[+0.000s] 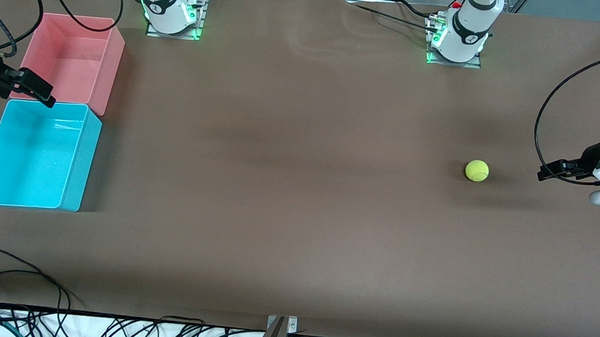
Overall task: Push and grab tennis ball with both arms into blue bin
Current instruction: 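Lower the left gripper beside the tennis ball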
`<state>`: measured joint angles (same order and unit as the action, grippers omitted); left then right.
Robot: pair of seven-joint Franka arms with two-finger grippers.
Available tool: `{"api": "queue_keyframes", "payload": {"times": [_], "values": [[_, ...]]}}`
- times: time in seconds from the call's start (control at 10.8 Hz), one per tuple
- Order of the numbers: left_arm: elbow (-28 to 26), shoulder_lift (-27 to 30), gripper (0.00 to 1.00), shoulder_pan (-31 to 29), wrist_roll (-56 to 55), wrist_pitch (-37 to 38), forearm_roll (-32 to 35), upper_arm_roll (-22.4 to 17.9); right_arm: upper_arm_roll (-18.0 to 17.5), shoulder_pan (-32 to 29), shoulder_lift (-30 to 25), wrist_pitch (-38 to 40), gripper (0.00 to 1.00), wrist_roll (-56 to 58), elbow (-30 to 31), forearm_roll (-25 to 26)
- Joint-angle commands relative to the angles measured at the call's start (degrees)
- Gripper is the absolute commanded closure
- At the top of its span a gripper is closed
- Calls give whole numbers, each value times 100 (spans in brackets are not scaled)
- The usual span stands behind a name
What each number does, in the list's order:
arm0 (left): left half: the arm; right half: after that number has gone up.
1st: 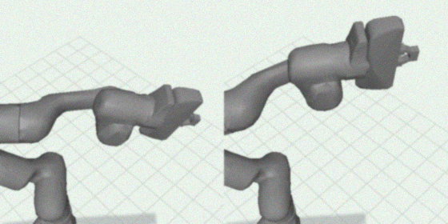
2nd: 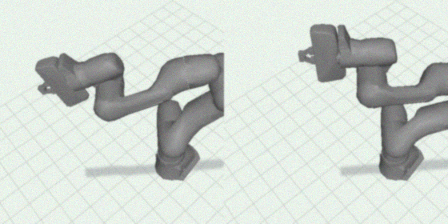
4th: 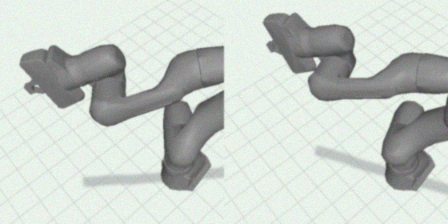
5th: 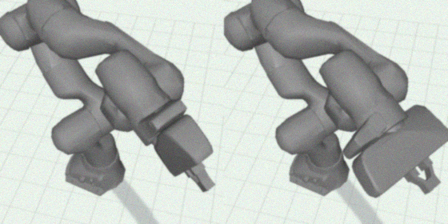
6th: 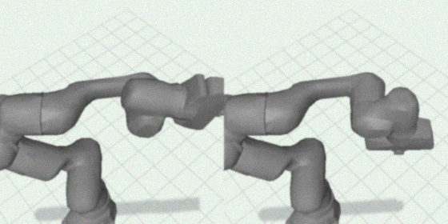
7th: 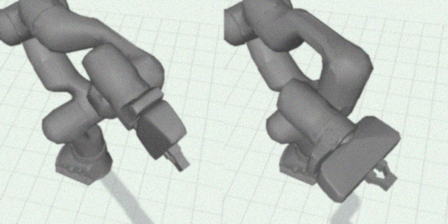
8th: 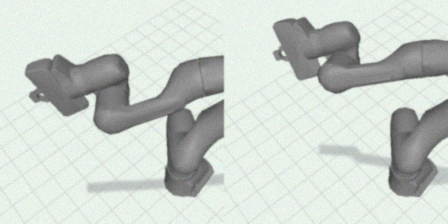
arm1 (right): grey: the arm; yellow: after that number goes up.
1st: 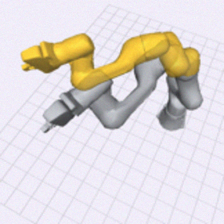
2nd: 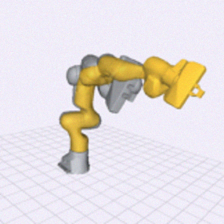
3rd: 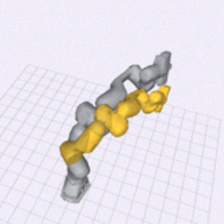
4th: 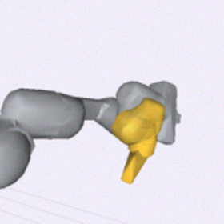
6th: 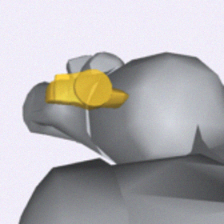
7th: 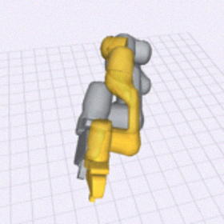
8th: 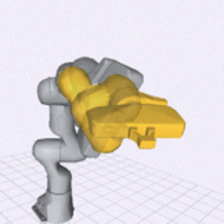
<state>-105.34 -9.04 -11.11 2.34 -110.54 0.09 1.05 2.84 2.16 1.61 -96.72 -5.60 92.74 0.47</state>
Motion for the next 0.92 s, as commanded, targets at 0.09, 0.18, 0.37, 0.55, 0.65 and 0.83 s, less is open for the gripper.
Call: {"api": "queue_keyframes", "payload": {"times": [0.09, 0.18, 0.37, 0.55, 0.65, 0.83], "values": [[-13, -247, 3, 21, 641, -55, 131, 27, 6, -5, 24, 30, 0, 15, -116, -39], [-82, -265, 14, 13, 1080, -55, 131, 27, 6, -5, 24, 30, 0, 6, -116, -39], [-214, -256, 51, 4, 1784, -64, 131, 27, 6, -5, 24, 30, 0, 15, -116, -39], [-328, -238, 80, -40, 2940, -81, 122, 27, 6, -5, 24, 30, 0, 15, -116, -39], [-442, -238, 84, -153, 3548, -238, 122, 27, 6, -5, 24, 30, 0, 6, -116, -39], [-645, -238, 88, -163, 4499, -651, 122, 27, -3, -5, 24, 30, 0, 15, -116, -39]]}}
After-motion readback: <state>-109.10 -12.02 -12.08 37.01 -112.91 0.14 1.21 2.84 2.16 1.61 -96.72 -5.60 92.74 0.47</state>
